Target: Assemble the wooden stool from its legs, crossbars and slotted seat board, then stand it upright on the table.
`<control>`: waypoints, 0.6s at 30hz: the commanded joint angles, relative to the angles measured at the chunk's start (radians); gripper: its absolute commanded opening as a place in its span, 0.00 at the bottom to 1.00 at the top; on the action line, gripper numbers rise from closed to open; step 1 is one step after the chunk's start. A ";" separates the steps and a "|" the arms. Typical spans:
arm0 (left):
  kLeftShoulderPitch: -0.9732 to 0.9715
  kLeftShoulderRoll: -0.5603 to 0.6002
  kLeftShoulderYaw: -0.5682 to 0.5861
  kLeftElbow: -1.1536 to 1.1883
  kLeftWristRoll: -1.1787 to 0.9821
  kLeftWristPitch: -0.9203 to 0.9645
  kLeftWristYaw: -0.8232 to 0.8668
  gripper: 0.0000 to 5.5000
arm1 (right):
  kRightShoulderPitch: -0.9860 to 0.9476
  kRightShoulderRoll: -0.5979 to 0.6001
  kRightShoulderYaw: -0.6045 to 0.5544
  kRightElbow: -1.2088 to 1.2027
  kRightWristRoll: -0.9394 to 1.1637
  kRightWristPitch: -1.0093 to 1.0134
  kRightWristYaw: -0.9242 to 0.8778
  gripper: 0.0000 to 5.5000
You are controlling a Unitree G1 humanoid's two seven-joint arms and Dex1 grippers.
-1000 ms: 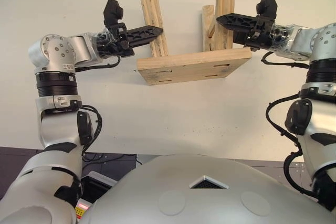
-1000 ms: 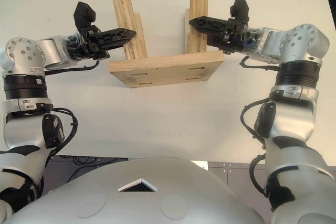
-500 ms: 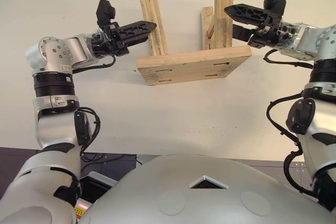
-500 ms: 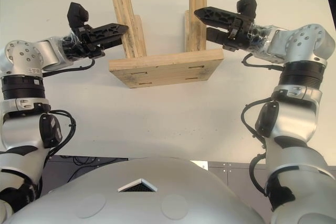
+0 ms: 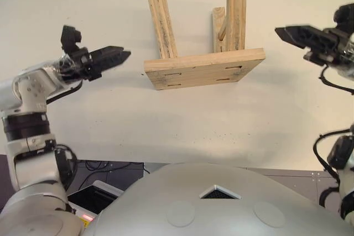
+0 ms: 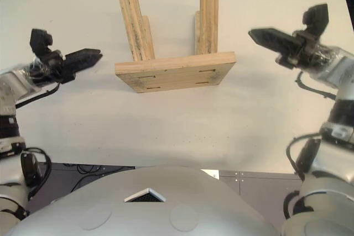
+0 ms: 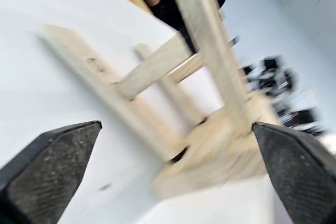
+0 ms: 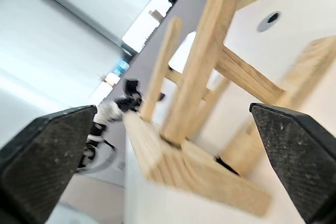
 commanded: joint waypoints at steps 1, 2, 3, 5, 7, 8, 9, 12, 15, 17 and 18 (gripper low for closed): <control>0.157 0.015 -0.125 -0.104 0.229 -0.462 -0.071 0.96 | 0.170 -0.047 0.131 -0.135 -0.204 -0.395 0.083 0.98; 0.171 -0.002 -0.147 -0.103 0.268 -0.557 -0.070 0.96 | 0.172 -0.026 0.163 -0.142 -0.256 -0.486 0.068 0.98; 0.179 -0.019 -0.164 -0.103 0.293 -0.627 -0.069 0.96 | 0.164 0.000 0.181 -0.144 -0.284 -0.540 0.048 0.98; 0.180 -0.046 -0.189 -0.092 0.316 -0.709 -0.060 0.96 | 0.151 0.041 0.203 -0.141 -0.320 -0.623 0.015 0.98; 0.168 -0.063 -0.202 -0.065 0.334 -0.756 -0.045 0.96 | 0.144 0.060 0.233 -0.120 -0.356 -0.696 -0.006 0.98; 0.156 -0.071 -0.204 -0.046 0.341 -0.771 -0.036 0.96 | 0.138 0.066 0.249 -0.107 -0.372 -0.722 -0.011 0.98; 0.146 -0.076 -0.206 -0.030 0.344 -0.782 -0.030 0.96 | 0.133 0.070 0.261 -0.095 -0.381 -0.740 -0.016 0.98; 0.115 -0.098 -0.217 -0.012 0.341 -0.793 -0.018 0.96 | 0.114 0.078 0.298 -0.041 -0.413 -0.793 -0.018 0.91; 0.094 -0.120 -0.237 0.003 0.351 -0.821 -0.015 0.88 | 0.091 0.099 0.323 0.004 -0.435 -0.828 -0.034 0.83; 0.087 -0.126 -0.251 0.015 0.353 -0.829 -0.022 0.80 | 0.077 0.115 0.338 0.027 -0.446 -0.844 -0.042 0.74; 0.082 -0.127 -0.258 0.021 0.355 -0.834 -0.025 0.79 | 0.072 0.120 0.348 0.037 -0.453 -0.855 -0.045 0.73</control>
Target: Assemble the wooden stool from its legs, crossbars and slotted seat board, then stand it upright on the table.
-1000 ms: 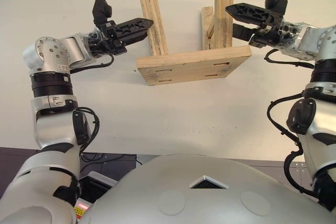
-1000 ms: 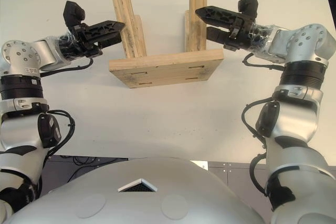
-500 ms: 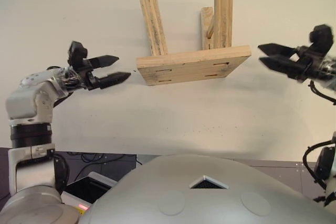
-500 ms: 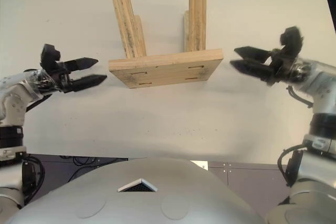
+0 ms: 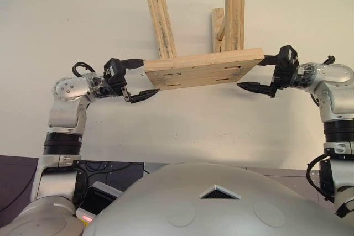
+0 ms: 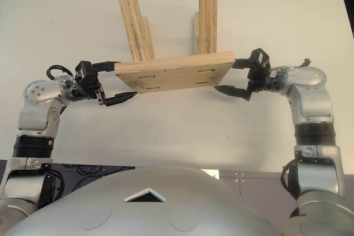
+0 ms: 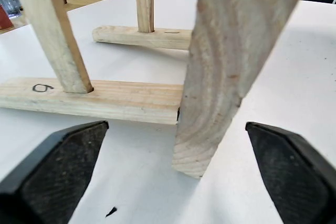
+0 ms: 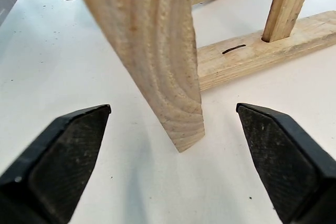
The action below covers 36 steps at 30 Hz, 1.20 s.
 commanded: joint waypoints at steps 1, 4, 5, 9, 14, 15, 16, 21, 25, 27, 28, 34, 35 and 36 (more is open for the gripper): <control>-0.029 -0.005 -0.025 0.028 0.018 -0.021 -0.010 0.75 | -0.039 0.038 0.034 0.036 -0.033 -0.040 -0.015 0.68; -0.048 -0.007 -0.043 0.064 0.033 -0.043 -0.012 0.67 | -0.051 0.047 0.053 0.078 -0.061 -0.081 -0.020 0.59; -0.055 -0.008 -0.049 0.076 0.039 -0.051 -0.016 0.63 | -0.053 0.049 0.055 0.088 -0.066 -0.090 -0.021 0.55; -0.077 -0.014 -0.069 0.135 0.062 -0.088 -0.025 0.50 | -0.060 0.051 0.066 0.116 -0.077 -0.110 -0.016 0.41; -0.086 -0.022 -0.084 0.139 0.055 -0.086 -0.039 0.34 | -0.061 0.051 0.078 0.106 -0.065 -0.073 -0.001 0.29; -0.083 -0.021 -0.088 0.133 0.052 -0.080 -0.045 0.31 | -0.056 0.048 0.081 0.098 -0.061 -0.064 0.008 0.29; -0.077 -0.018 -0.092 0.125 0.048 -0.069 -0.051 0.29 | -0.049 0.044 0.082 0.088 -0.055 -0.055 0.016 0.29; 0.049 0.014 -0.076 -0.040 -0.047 0.109 -0.067 0.28 | 0.072 -0.023 0.070 -0.095 0.018 0.070 0.089 0.29; 0.172 0.065 -0.004 -0.388 -0.276 0.430 0.008 0.28 | 0.237 -0.109 -0.022 -0.422 0.202 0.288 0.081 0.28; 0.220 0.096 0.053 -0.514 -0.397 0.583 0.062 0.28 | 0.303 -0.143 -0.087 -0.550 0.305 0.409 0.052 0.28; 0.241 0.118 0.099 -0.585 -0.501 0.684 0.103 0.28 | 0.333 -0.163 -0.128 -0.616 0.377 0.490 0.036 0.28; 0.227 0.303 0.253 -0.703 -1.240 0.965 0.450 0.28 | 0.407 -0.249 -0.353 -0.800 0.810 0.838 -0.047 0.28; 0.189 0.351 0.238 -0.684 -1.403 0.934 0.557 0.28 | 0.395 -0.274 -0.399 -0.797 0.920 0.885 -0.066 0.28; 0.143 0.387 0.219 -0.670 -1.543 0.894 0.654 0.28 | 0.372 -0.303 -0.434 -0.783 1.034 0.919 -0.091 0.28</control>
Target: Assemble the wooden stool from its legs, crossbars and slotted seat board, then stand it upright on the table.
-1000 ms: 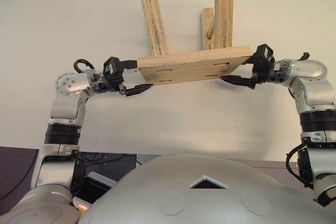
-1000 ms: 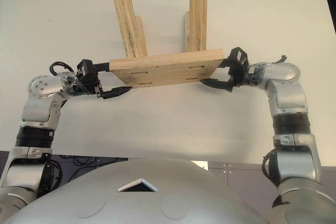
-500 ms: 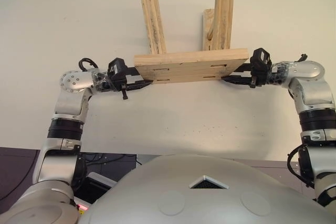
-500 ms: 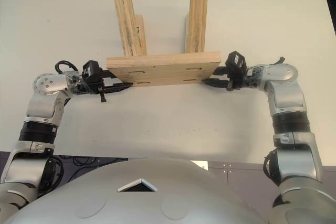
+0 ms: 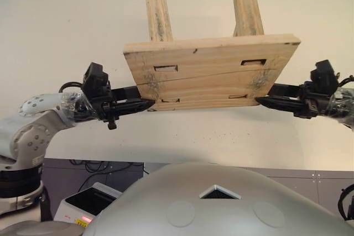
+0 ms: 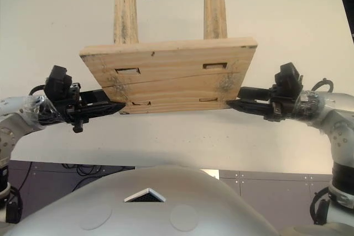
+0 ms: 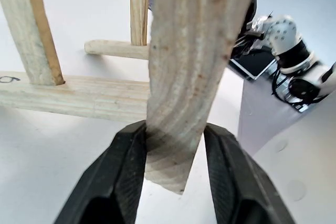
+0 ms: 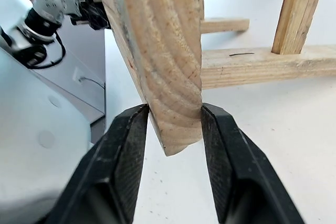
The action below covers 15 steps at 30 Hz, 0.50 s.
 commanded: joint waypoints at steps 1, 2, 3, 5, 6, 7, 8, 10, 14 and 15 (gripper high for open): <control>-0.152 0.130 -0.046 -0.017 -0.840 0.015 0.491 0.28 | -0.025 -0.145 -0.097 -0.145 0.575 0.276 -0.075 0.28; -0.187 0.167 -0.058 -0.022 -0.874 0.008 0.533 0.28 | -0.059 -0.170 -0.104 -0.118 0.659 0.282 -0.114 0.27; -0.229 0.171 -0.068 -0.007 -0.885 0.016 0.562 0.28 | -0.098 -0.203 -0.101 -0.071 0.759 0.286 -0.162 0.27; -0.333 0.152 -0.082 0.042 -0.885 0.048 0.619 0.28 | -0.178 -0.260 -0.073 0.027 0.920 0.290 -0.258 0.27; -0.400 0.108 -0.088 0.080 -0.885 0.065 0.672 0.28 | -0.237 -0.287 -0.032 0.083 1.001 0.287 -0.318 0.26; -0.471 0.052 -0.095 0.115 -0.885 0.075 0.737 0.28 | -0.283 -0.303 0.003 0.122 1.058 0.283 -0.369 0.26; -0.548 0.003 -0.104 0.156 -0.885 0.091 0.793 0.28 | -0.333 -0.302 0.040 0.159 1.094 0.283 -0.424 0.26; -0.675 -0.088 -0.112 0.273 -0.885 0.135 0.934 0.28 | -0.458 -0.251 0.103 0.248 1.115 0.305 -0.524 0.25; -0.794 -0.232 -0.104 0.532 -0.885 0.226 1.230 0.28 | -0.714 -0.069 0.184 0.553 1.115 0.310 -0.855 0.25; -0.810 -0.265 -0.091 0.582 -0.885 0.238 1.286 0.28 | -0.779 -0.027 0.198 0.636 1.115 0.295 -0.941 0.25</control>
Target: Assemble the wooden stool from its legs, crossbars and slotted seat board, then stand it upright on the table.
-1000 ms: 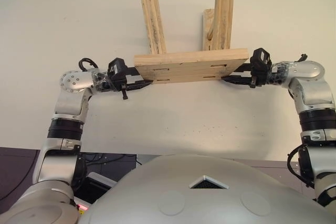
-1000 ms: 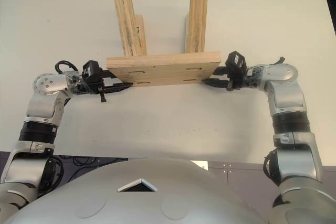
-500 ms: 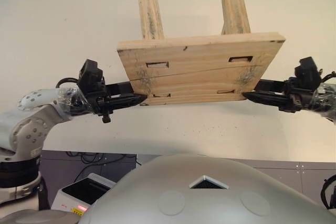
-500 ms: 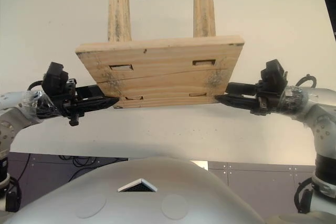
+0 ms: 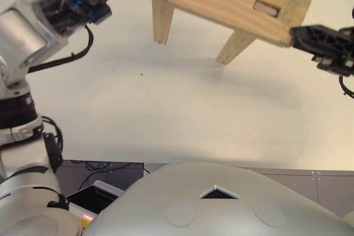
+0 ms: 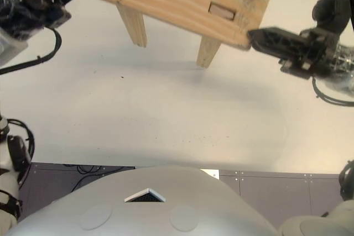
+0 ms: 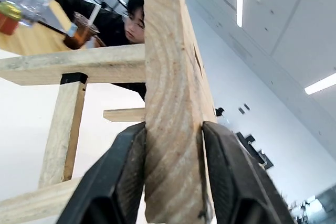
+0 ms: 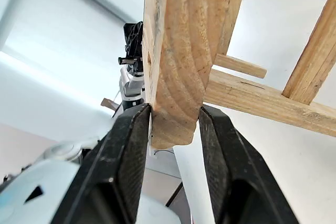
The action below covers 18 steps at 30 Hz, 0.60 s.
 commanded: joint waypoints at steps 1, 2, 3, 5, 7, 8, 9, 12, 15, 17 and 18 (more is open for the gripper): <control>-0.146 -0.153 -0.025 0.214 0.001 0.144 0.309 0.28 | -0.382 0.207 0.056 0.273 0.096 -0.041 -0.342 0.25; -0.152 -0.182 -0.008 0.240 0.001 0.144 0.358 0.28 | -0.427 0.236 0.059 0.331 0.092 -0.056 -0.400 0.25; -0.161 -0.205 0.005 0.266 0.001 0.147 0.394 0.28 | -0.468 0.267 0.057 0.387 0.080 -0.066 -0.451 0.25; -0.173 -0.237 0.024 0.322 0.001 0.148 0.466 0.28 | -0.525 0.330 0.044 0.478 0.041 -0.070 -0.526 0.25; -0.184 -0.260 0.041 0.377 0.001 0.161 0.517 0.28 | -0.548 0.387 0.024 0.537 -0.001 -0.076 -0.594 0.25; -0.187 -0.271 0.051 0.401 0.001 0.164 0.535 0.28 | -0.553 0.416 0.009 0.566 -0.025 -0.088 -0.630 0.25; -0.192 -0.280 0.061 0.423 0.001 0.165 0.548 0.28 | -0.557 0.442 -0.007 0.589 -0.045 -0.099 -0.661 0.25; -0.246 -0.272 0.050 0.497 0.038 0.159 0.503 0.28 | -0.589 0.505 -0.056 0.647 -0.110 -0.126 -0.701 0.25; -0.297 -0.245 0.036 0.554 0.162 0.183 0.352 0.38 | -0.633 0.543 -0.109 0.704 -0.174 -0.139 -0.702 0.25; -0.337 -0.246 0.069 0.603 0.201 0.172 0.264 0.42 | -0.652 0.555 -0.153 0.737 -0.202 -0.140 -0.688 0.34; -0.356 -0.244 0.087 0.628 0.227 0.164 0.222 0.45 | -0.658 0.558 -0.174 0.748 -0.222 -0.138 -0.678 0.38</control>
